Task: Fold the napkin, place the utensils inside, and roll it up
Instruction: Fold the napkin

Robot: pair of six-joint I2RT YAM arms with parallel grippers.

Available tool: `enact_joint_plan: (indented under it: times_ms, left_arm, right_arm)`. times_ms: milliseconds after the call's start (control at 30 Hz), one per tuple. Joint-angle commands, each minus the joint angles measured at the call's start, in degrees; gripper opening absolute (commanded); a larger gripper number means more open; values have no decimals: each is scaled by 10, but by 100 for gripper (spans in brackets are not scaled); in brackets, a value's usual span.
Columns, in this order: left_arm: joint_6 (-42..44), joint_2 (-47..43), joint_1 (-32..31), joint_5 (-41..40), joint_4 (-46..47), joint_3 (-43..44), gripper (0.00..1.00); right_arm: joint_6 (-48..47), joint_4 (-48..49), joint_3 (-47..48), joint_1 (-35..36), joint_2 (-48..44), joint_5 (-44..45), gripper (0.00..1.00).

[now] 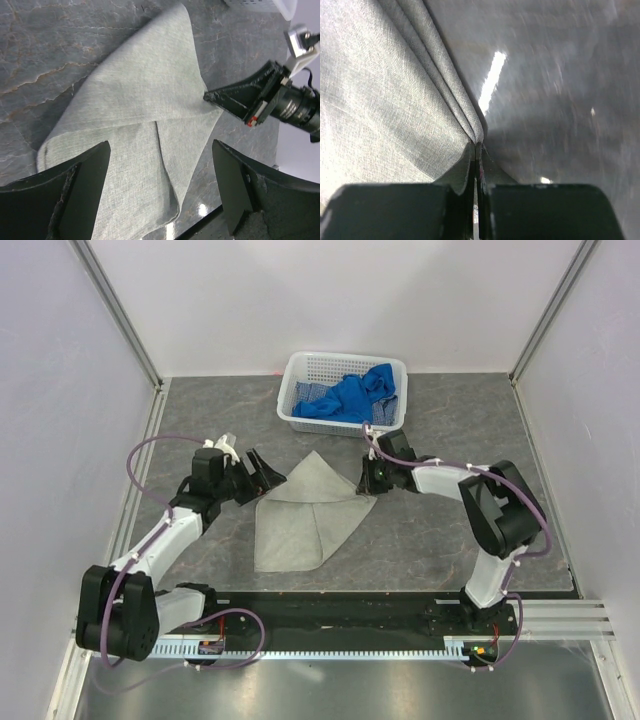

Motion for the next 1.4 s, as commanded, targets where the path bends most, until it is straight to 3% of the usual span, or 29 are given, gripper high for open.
enact_joint_plan:
  times_ms: [0, 167, 233, 367, 400, 500, 733, 900, 1067, 1233, 1333, 1367]
  left_arm:
    - [38, 24, 20, 44, -2, 47, 90]
    - [23, 41, 24, 64, 26, 65, 90]
    - [20, 49, 27, 75, 26, 69, 90]
    - [14, 54, 32, 98, 43, 70, 90]
    - [14, 51, 33, 99, 43, 69, 90]
    - [14, 40, 34, 101, 43, 60, 90]
    - [21, 11, 34, 89, 17, 46, 90]
    - [35, -17, 36, 92, -21, 48, 90]
    - [47, -39, 37, 94, -53, 58, 90]
    - [56, -42, 40, 92, -68, 66, 91]
    - [59, -28, 41, 90, -67, 69, 91]
    - [62, -22, 41, 89, -67, 71, 91]
  right_arm:
    - [120, -32, -98, 2, -68, 96, 0]
    - [236, 39, -220, 26, -162, 120, 0]
    - [289, 53, -260, 70, -180, 134, 1]
    - [321, 45, -277, 105, -201, 119, 29]
    - [310, 34, -262, 105, -208, 118, 40]
    - [251, -31, -197, 102, -237, 149, 57]
    - [133, -35, -55, 66, -152, 103, 61]
    - [75, -26, 40, 33, -43, 21, 54]
    - [48, -37, 89, 32, 6, -24, 50]
    - [41, -37, 104, 32, 43, -37, 31]
    - [51, -40, 109, 31, 60, -23, 14]
    - [54, -43, 109, 31, 65, -21, 4]
